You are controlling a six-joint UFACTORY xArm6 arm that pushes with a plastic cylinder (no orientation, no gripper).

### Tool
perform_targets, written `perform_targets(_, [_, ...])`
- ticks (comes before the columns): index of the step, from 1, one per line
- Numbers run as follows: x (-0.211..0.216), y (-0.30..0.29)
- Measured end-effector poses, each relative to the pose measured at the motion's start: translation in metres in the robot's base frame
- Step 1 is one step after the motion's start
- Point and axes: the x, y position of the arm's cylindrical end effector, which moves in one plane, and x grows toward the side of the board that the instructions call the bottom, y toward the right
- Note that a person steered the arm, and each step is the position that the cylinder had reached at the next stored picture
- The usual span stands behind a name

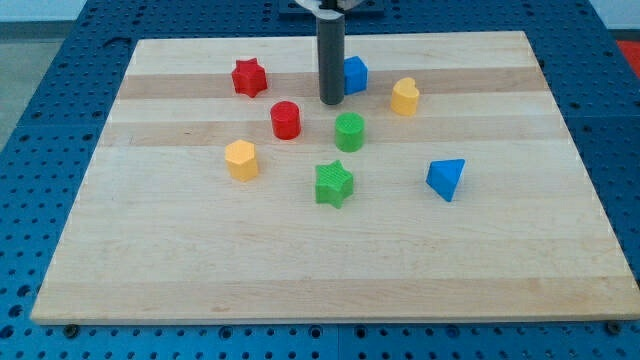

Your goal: Push the red circle towards red star

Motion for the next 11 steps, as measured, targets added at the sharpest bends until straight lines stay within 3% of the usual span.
perform_targets(2, [0.029,0.004])
perform_targets(11, [0.071,-0.066])
